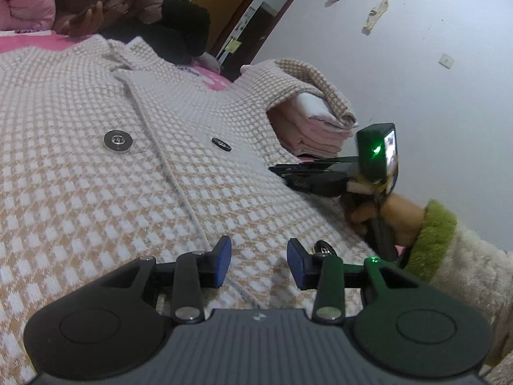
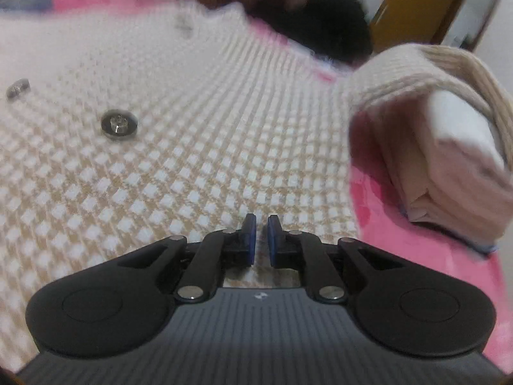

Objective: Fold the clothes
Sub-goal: 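Open both grippers and release the coat hem onto the bed, then move the right gripper across the coat and pinch the sleeve edge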

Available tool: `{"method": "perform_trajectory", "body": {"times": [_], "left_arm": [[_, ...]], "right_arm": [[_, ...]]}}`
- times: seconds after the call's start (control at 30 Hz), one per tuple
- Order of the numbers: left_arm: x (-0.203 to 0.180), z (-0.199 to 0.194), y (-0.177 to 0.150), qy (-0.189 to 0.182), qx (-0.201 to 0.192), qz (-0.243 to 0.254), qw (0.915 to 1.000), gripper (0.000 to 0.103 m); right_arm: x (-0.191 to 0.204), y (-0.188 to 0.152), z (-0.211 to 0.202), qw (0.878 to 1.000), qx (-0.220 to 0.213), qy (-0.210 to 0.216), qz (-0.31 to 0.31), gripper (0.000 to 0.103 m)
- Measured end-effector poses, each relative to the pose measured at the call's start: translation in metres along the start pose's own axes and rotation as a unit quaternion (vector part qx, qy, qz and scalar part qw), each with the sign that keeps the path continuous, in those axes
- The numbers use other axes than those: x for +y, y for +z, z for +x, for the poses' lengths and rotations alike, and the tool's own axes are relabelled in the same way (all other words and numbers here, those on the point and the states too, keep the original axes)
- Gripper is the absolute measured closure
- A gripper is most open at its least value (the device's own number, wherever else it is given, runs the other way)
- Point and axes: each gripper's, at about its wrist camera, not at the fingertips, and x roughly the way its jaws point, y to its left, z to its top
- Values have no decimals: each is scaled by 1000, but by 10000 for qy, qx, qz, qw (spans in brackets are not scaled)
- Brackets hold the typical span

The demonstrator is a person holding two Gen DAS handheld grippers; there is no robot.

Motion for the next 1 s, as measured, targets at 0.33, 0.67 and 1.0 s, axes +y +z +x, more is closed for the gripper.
{"method": "perform_trajectory", "body": {"times": [0.33, 0.67, 1.0], "left_arm": [[15, -6, -9, -397, -291, -194, 9986, 63], [18, -9, -17, -523, -512, -116, 9973, 62], [18, -13, -22, -583, -593, -109, 9965, 61]], "right_arm": [[30, 118, -16, 9973, -413, 591, -161, 92], [35, 131, 88, 9911, 362, 778, 1019, 87], [97, 175, 141, 9805, -252, 1853, 605, 86]]}}
